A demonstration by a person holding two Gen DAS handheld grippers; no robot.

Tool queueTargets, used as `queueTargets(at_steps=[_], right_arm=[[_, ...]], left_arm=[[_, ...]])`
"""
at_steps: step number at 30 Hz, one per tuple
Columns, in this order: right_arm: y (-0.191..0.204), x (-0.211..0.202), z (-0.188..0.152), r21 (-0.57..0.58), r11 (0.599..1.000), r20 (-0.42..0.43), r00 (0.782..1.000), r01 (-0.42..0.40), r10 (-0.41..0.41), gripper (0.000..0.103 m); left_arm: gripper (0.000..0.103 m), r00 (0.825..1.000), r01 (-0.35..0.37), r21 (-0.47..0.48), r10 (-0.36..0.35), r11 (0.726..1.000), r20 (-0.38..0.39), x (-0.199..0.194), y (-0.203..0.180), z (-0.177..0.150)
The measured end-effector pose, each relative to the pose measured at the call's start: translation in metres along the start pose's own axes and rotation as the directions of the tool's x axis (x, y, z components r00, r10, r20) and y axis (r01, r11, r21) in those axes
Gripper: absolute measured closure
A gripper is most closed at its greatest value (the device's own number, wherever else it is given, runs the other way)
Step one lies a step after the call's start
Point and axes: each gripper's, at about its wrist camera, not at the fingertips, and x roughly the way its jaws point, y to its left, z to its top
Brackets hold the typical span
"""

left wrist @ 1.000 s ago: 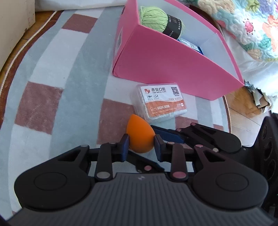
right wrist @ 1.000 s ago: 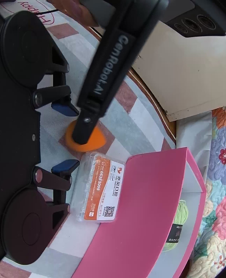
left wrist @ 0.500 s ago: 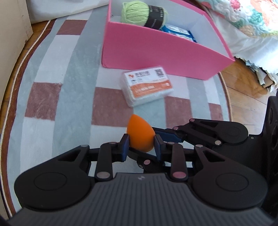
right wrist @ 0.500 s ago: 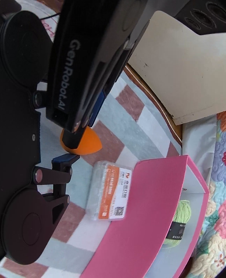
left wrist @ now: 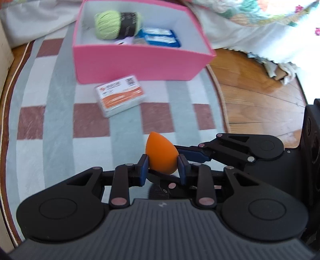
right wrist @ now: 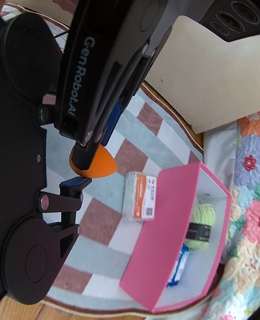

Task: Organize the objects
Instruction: 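Lift the sponge with the right gripper over the pink box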

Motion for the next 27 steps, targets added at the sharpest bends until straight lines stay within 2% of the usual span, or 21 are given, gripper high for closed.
queueTargets(at_steps=[7, 16, 23, 27], right_arm=[[0.000, -0.050, 0.016, 0.003, 0.999, 0.034, 0.998, 0.054, -0.054, 0.060], [-0.013, -0.104, 0.053, -0.019, 0.992, 0.166, 0.978, 0.128, -0.123, 0.058], [-0.032, -0.118, 0.086, -0.047, 0.986, 0.251, 0.958, 0.157, -0.141, 0.056], [-0.059, -0.106, 0.112, 0.026, 0.993, 0.232, 0.966, 0.113, -0.116, 0.056]], left_arm=[[0.073, 0.998, 0.048, 0.067, -0.051, 0.997, 0.043, -0.038, -0.029, 0.021], [0.073, 0.988, 0.049, 0.207, -0.078, 0.977, 0.133, -0.082, -0.066, 0.070], [0.073, 0.982, 0.046, 0.183, -0.078, 0.982, 0.174, -0.084, -0.069, 0.120], [0.073, 0.980, 0.051, 0.141, -0.077, 0.989, 0.183, -0.062, -0.060, 0.149]])
